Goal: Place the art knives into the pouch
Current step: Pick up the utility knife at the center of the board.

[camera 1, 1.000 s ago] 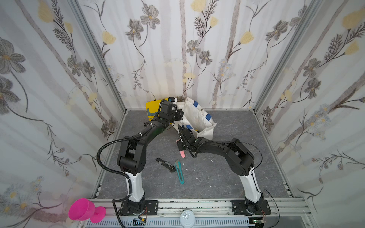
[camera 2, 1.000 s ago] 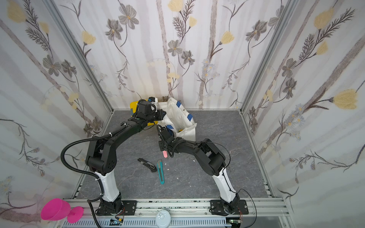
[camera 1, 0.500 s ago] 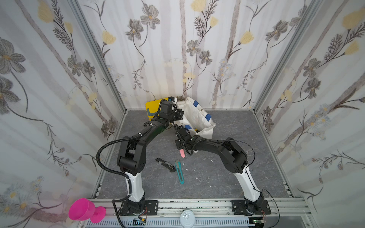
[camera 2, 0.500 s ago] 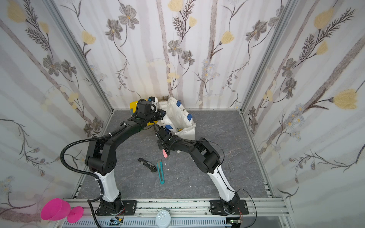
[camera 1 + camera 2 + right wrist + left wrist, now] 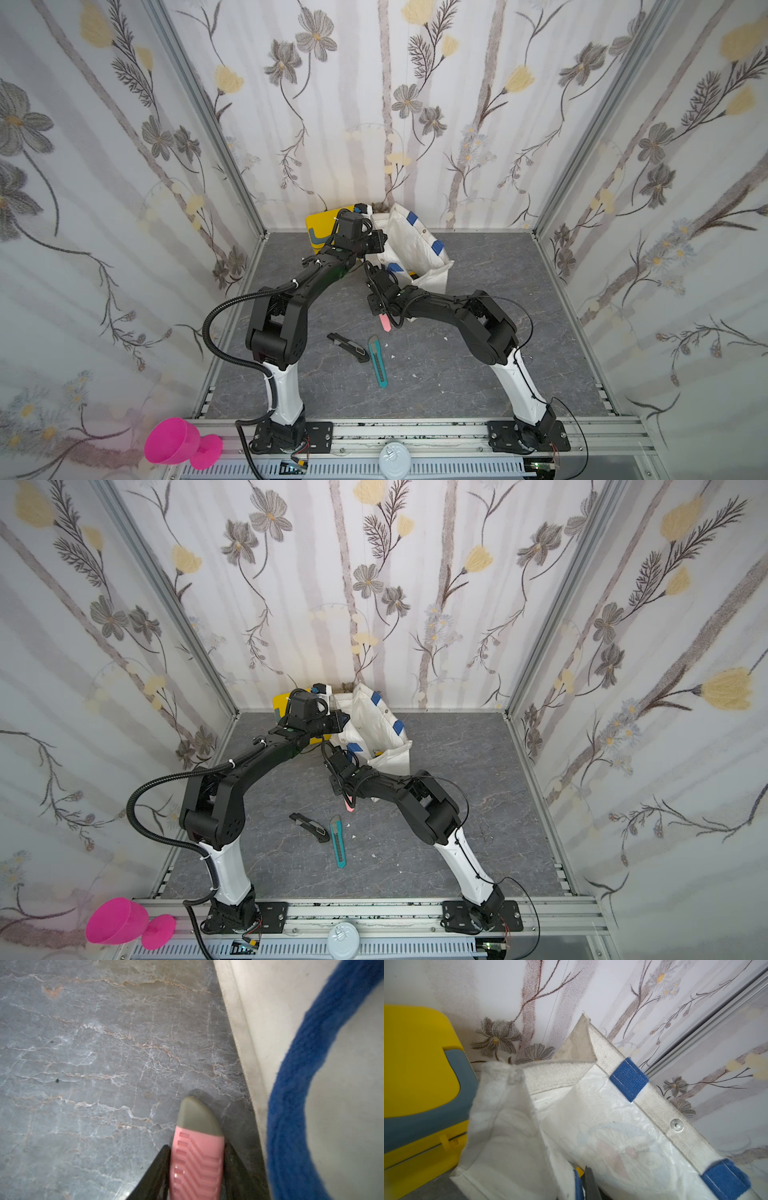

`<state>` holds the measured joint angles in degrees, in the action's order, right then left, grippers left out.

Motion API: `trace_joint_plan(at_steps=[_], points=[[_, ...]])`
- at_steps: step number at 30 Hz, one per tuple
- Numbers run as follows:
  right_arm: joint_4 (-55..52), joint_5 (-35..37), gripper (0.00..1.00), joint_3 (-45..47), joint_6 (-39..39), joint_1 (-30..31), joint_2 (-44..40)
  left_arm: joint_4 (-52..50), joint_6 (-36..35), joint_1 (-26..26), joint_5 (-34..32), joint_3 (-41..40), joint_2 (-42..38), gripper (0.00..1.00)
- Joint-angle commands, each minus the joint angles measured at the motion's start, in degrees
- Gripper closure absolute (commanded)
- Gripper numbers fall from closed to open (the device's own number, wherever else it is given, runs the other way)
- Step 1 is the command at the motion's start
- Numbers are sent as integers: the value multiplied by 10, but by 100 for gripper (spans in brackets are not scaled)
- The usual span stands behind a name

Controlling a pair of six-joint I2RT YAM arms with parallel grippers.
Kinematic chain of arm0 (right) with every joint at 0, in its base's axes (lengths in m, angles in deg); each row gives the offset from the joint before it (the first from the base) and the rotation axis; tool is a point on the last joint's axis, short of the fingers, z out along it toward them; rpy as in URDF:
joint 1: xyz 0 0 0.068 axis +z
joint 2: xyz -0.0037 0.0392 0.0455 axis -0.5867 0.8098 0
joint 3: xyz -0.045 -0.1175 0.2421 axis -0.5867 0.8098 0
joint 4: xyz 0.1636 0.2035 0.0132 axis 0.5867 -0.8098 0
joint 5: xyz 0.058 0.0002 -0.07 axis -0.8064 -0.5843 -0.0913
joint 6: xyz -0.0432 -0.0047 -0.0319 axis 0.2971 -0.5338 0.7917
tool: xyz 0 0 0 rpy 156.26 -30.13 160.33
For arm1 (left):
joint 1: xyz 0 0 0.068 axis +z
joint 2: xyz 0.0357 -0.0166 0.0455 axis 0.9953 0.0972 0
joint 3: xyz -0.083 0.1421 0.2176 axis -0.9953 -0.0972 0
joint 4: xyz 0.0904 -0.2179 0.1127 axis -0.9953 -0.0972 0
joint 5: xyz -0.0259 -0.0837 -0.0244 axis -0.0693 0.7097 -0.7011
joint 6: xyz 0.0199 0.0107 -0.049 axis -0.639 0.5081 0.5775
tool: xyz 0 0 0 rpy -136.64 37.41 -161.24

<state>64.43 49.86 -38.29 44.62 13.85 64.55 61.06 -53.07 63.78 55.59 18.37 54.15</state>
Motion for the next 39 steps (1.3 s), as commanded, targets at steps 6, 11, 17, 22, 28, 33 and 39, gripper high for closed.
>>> trace_joint_plan(at_steps=[6,11,17,22,28,33,39], points=[[-32,7,62,46,-4,10,-38,0,-5,0,18,21,6,100],[-3,7,62,102,-18,11,-92,0,-7,0,17,19,7,100],[8,-4,63,151,-31,15,-146,-3,-9,-1,15,19,10,100],[16,-9,63,195,-43,20,-200,-3,-10,0,16,16,13,100],[42,-20,64,243,-54,30,-262,-2,-9,-1,17,13,13,100],[55,-14,64,275,-63,42,-314,2,-8,-4,18,6,8,100],[50,-6,64,309,-76,51,-376,11,-2,-6,20,-9,-1,100]])
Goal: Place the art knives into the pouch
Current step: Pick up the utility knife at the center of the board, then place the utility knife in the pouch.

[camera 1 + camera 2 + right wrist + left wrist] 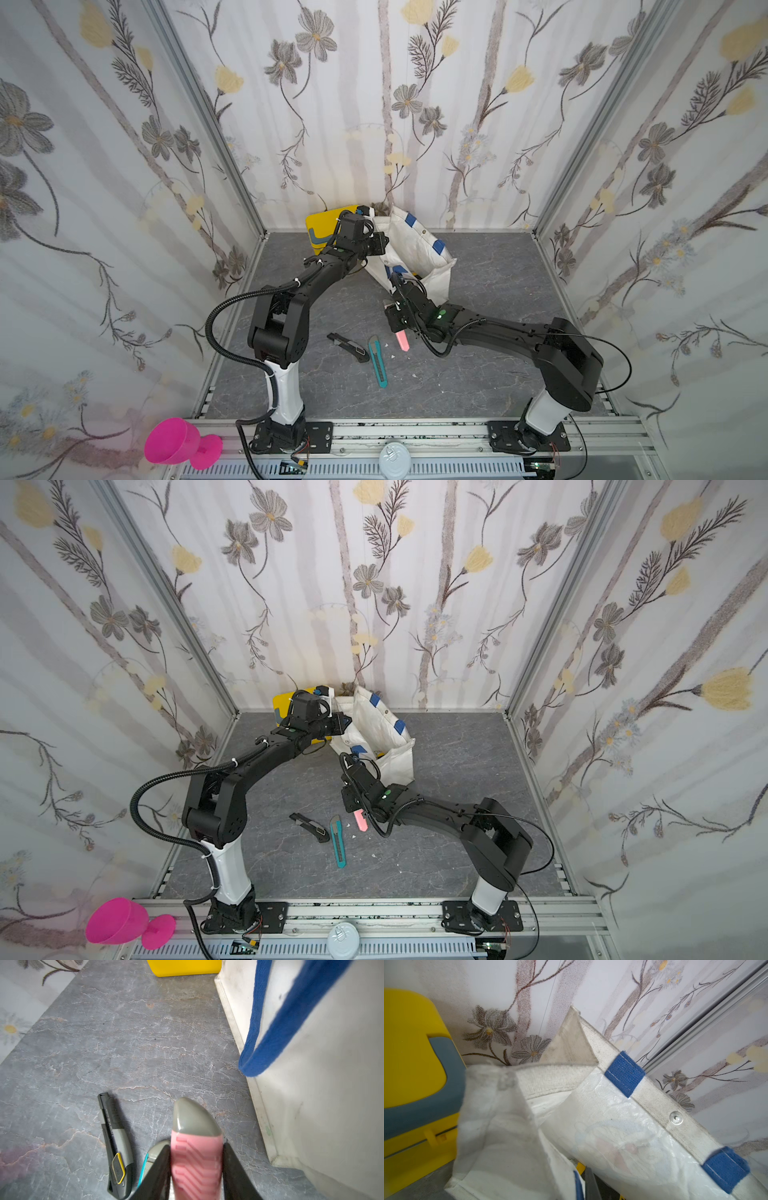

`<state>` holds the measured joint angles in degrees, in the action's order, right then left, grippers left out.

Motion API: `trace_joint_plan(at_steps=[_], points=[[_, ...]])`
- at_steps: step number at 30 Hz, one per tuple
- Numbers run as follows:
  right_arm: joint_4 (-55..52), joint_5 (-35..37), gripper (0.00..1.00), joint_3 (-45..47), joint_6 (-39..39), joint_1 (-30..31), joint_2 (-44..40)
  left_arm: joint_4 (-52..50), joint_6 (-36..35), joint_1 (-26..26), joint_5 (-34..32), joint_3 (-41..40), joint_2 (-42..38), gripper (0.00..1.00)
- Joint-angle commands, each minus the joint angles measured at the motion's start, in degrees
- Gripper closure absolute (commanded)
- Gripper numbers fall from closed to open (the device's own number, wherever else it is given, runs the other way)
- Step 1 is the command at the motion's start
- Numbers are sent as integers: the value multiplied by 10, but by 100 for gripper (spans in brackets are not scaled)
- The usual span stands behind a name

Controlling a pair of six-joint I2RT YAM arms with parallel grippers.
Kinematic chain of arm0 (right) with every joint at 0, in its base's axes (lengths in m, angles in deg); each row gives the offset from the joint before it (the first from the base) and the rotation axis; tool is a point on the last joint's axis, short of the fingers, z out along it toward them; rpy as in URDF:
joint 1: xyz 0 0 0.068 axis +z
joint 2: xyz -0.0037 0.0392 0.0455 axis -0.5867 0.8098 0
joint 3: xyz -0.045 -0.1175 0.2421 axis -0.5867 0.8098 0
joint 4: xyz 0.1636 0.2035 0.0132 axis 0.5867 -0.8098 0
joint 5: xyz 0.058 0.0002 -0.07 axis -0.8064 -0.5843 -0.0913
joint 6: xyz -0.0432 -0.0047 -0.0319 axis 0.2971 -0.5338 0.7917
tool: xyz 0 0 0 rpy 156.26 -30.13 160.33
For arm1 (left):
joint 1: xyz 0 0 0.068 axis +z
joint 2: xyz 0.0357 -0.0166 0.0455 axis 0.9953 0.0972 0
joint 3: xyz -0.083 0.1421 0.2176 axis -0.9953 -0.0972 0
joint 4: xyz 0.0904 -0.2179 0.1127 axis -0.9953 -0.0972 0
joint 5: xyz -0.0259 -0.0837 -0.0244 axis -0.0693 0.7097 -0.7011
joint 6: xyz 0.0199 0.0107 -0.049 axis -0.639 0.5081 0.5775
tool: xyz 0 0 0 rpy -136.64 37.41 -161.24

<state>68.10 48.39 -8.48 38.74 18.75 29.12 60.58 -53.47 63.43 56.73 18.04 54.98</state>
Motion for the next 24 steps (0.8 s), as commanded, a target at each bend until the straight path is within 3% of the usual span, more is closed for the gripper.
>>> trace_joint_plan(at_steps=[1,12,24], points=[[13,9,64,16,-20,3,-31,18,3,-4,9,-10,-11,100],[17,-16,65,32,-57,6,-143,41,14,-7,10,-55,-38,100],[-13,-23,65,-35,-55,-23,-181,53,6,-17,-25,-109,-87,100]])
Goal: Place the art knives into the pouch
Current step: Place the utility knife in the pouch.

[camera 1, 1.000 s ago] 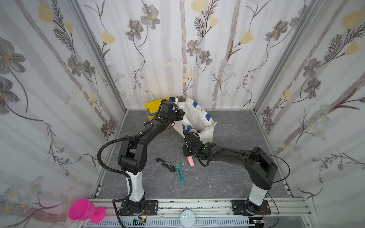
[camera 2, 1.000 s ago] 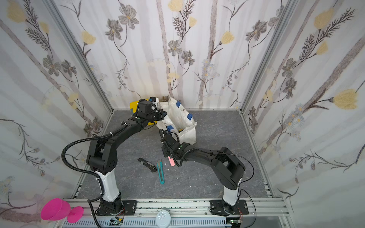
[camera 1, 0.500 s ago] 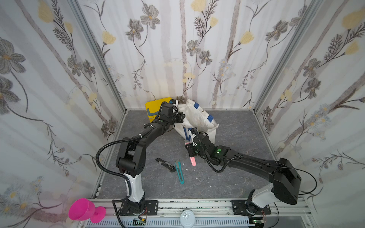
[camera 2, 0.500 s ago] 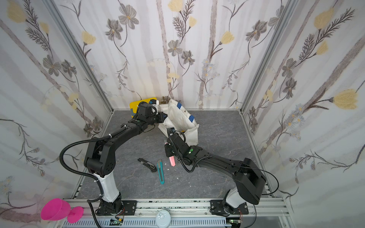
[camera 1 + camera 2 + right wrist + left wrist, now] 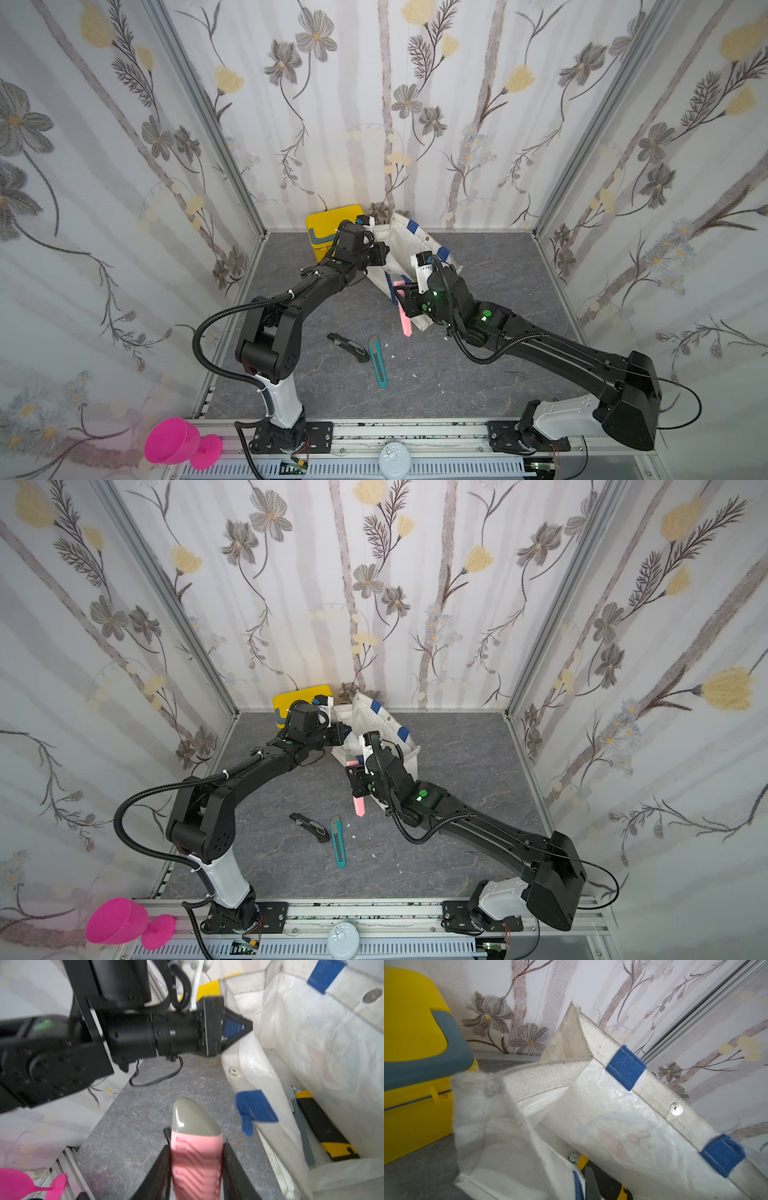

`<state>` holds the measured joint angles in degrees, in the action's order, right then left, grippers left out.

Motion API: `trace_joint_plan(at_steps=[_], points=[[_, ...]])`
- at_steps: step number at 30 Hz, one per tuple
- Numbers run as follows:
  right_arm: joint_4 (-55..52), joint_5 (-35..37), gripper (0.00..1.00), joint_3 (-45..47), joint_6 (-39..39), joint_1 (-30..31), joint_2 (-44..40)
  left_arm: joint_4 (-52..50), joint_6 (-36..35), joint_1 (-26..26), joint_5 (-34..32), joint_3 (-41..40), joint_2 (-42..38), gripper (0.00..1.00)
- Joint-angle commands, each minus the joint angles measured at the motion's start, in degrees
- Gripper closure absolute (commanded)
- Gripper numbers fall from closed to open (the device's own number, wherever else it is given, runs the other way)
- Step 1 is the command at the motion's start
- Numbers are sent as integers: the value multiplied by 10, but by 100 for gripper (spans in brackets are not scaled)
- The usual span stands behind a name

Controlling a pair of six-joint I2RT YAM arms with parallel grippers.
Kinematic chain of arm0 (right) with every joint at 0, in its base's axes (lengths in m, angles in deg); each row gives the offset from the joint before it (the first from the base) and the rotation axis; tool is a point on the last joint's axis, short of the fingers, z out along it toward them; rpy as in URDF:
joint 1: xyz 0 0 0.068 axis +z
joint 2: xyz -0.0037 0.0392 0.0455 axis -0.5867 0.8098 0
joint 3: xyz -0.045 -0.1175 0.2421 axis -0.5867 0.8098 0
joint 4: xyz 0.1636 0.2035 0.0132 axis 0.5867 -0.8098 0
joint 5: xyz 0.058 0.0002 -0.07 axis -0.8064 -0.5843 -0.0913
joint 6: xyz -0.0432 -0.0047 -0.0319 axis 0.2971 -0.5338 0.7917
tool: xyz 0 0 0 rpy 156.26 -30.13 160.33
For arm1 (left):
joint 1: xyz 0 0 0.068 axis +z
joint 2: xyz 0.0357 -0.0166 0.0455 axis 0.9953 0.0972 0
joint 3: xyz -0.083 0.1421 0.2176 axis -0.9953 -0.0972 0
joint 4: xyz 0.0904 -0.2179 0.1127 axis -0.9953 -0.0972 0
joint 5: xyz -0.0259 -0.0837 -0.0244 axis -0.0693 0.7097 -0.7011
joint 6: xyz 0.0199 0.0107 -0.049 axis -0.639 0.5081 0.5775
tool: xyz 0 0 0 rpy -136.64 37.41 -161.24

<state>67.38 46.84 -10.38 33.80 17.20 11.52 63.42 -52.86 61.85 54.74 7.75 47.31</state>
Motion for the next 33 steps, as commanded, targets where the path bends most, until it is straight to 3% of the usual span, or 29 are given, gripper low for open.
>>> trace_joint_plan(at_steps=[1,10,15,19,29,33], points=[[-6,-8,65,-21,-4,-13,-6,26,0,-2,-5,-8,-12,100],[-7,-5,67,-101,48,-84,32,29,5,-8,-3,-37,-29,100],[-7,-52,67,-177,76,-119,96,38,14,-11,3,-54,-51,100],[-12,-16,67,-220,98,-128,143,37,15,-11,3,-55,-55,100],[-44,37,67,-224,128,-129,217,51,21,-11,9,-63,-60,100],[-67,38,60,-221,127,-128,231,51,25,-12,12,-62,-58,100]])
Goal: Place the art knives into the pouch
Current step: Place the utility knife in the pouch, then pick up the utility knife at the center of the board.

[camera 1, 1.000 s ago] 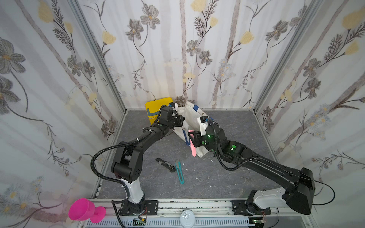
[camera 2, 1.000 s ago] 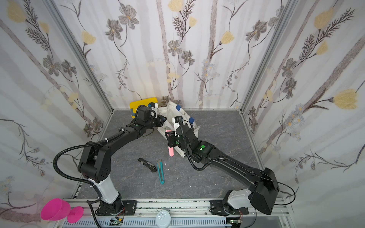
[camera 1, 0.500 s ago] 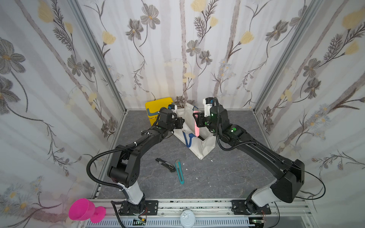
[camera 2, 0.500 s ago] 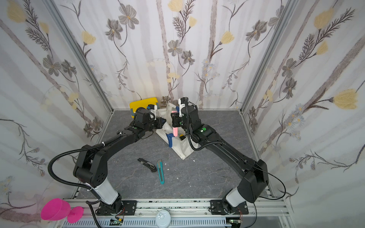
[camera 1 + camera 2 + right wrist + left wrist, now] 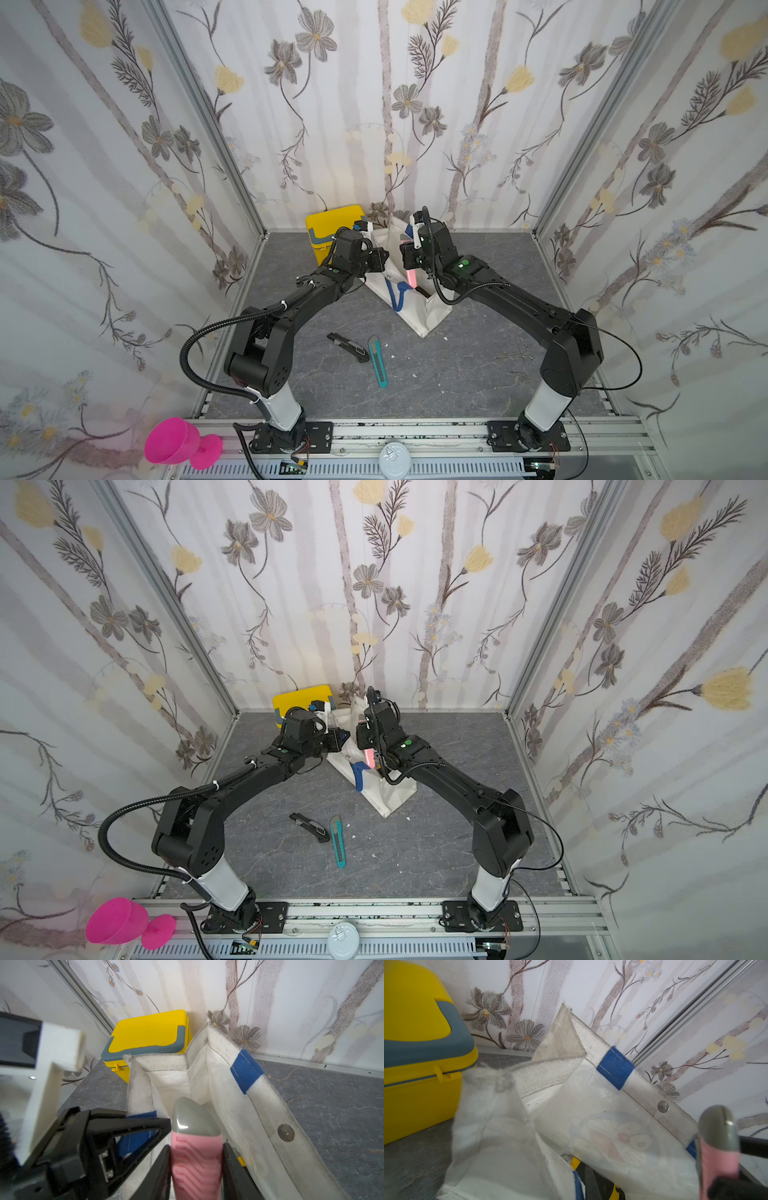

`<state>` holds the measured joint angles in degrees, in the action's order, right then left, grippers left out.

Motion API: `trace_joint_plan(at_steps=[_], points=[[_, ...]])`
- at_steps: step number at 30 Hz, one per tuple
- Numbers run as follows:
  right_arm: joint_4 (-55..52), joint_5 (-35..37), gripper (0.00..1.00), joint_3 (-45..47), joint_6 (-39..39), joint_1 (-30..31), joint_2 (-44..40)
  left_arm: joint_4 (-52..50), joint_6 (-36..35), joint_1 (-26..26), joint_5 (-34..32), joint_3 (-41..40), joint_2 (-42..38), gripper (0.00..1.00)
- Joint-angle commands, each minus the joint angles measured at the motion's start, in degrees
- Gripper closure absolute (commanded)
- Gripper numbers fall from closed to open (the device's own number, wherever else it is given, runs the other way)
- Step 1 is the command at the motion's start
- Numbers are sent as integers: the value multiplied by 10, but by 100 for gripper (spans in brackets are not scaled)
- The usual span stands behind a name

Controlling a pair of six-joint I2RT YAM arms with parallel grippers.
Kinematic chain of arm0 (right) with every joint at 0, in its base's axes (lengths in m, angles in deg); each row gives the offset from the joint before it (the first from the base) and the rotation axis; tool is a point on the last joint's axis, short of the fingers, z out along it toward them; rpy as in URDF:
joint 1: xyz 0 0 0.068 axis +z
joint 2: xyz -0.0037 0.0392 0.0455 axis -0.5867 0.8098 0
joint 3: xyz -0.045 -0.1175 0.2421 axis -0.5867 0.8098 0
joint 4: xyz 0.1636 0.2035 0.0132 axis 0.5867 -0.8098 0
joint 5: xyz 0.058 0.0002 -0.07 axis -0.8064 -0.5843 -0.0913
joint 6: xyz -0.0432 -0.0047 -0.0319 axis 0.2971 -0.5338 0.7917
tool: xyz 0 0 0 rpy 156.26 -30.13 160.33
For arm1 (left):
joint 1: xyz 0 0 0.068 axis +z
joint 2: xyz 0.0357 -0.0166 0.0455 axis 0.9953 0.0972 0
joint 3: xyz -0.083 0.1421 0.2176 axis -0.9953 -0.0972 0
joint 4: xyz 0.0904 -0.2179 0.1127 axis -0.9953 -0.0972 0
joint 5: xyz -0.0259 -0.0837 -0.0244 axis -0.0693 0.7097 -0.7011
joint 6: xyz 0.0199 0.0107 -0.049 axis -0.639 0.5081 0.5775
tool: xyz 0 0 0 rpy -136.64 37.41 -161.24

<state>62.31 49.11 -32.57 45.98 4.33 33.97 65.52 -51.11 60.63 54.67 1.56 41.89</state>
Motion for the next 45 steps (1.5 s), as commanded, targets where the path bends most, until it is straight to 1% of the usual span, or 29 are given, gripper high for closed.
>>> trace_joint_plan(at_steps=[1,3,5,7,10,11,14,18,19,20,24,26,29,30,31,32,35,37,40,42,45], points=[[-23,16,59,1,4,1,10,30,10,0,12,-1,-5,100],[-33,19,57,0,1,1,13,34,15,0,18,-2,-5,100],[-37,17,51,0,1,1,10,35,18,-1,18,-1,-5,100],[-42,14,35,0,6,1,1,34,16,0,16,0,-5,100],[-48,9,21,2,6,1,-22,27,9,0,12,5,-6,100],[-48,6,18,5,6,1,-32,25,8,0,9,5,-6,100],[-35,-18,15,30,5,1,-78,23,8,0,-3,2,-8,100],[1,-46,14,108,-13,3,-169,23,7,-1,-19,-1,-8,100],[9,-52,13,131,-18,3,-192,23,6,1,-21,-1,-8,100],[15,-57,7,149,-23,4,-212,24,5,1,-24,0,-7,100],[19,-72,2,219,-31,13,-286,23,5,4,-21,10,-1,100],[16,-68,2,249,-37,24,-318,19,2,5,-20,17,3,100],[18,-49,2,300,-58,52,-366,-1,-15,4,-46,37,15,100],[13,-29,3,315,-68,63,-380,-2,-25,4,-52,39,19,100],[5,-14,4,328,-76,86,-391,-5,-30,4,-62,39,24,100],[-4,-5,6,337,-80,99,-398,-11,-34,5,-68,53,29,100],[-27,5,9,370,-101,133,-420,-25,-42,5,-69,73,47,100],[-23,-14,12,399,-109,150,-436,-19,-34,5,-60,75,52,100],[-11,-61,16,444,-116,170,-449,-5,-20,3,-54,73,54,100],[-14,-92,20,482,-106,182,-447,4,-15,1,-64,72,54,100],[-33,-108,25,500,-97,197,-422,12,-11,-1,-76,76,56,100]])
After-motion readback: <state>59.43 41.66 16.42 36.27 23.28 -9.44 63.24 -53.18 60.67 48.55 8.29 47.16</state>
